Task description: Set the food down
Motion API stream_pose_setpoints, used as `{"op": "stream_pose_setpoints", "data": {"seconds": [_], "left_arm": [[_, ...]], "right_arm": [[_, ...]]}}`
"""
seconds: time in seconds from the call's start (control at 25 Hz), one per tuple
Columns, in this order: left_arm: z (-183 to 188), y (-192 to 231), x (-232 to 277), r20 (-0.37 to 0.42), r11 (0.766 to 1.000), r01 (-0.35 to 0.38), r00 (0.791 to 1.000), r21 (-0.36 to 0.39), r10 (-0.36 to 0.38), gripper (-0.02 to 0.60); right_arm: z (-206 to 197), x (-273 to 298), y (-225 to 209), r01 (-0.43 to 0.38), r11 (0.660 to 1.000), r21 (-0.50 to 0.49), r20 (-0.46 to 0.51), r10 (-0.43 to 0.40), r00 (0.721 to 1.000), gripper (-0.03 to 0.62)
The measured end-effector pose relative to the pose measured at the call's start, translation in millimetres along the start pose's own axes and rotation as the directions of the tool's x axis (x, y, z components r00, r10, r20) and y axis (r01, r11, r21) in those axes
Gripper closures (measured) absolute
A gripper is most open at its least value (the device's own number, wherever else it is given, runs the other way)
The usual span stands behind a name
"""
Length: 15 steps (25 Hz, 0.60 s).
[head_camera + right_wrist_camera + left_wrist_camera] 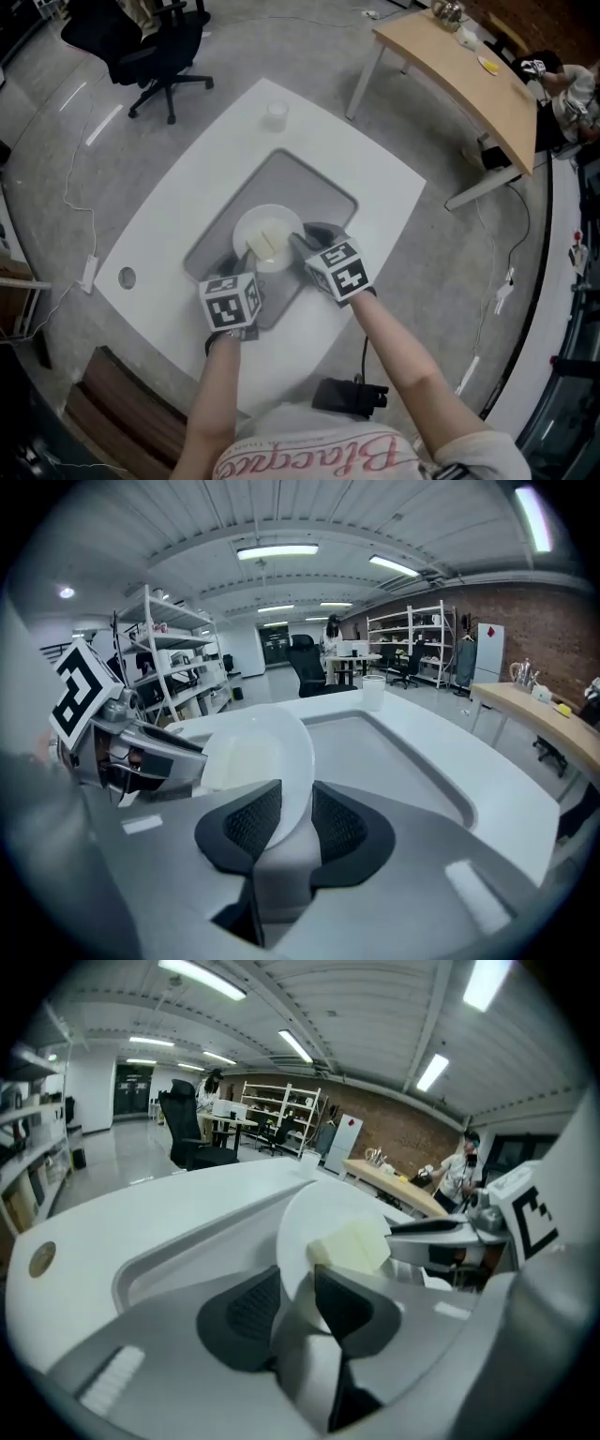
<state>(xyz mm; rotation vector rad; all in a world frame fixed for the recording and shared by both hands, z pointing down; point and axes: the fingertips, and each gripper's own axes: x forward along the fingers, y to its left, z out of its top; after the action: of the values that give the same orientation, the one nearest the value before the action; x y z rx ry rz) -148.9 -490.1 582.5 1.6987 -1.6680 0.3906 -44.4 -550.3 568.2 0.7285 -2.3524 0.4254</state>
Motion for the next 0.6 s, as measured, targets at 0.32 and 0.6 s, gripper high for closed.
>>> {"op": "stream_pose_setpoints", "data": {"seconds": [0.32, 0.6], "left_arm": [[3, 15, 8, -0.003, 0.966, -0.177, 0.984, 0.187, 0.180, 0.515], [0, 20, 5, 0.037, 0.955, -0.216, 0.976, 0.204, 0.213, 0.551]], "right_arm": [[-4, 14, -7, 0.156, 0.965, -0.211, -0.083, -0.177, 0.981, 0.577], [10, 4, -9, 0.225, 0.948, -0.226, -0.003, -0.232, 0.973, 0.591]]}}
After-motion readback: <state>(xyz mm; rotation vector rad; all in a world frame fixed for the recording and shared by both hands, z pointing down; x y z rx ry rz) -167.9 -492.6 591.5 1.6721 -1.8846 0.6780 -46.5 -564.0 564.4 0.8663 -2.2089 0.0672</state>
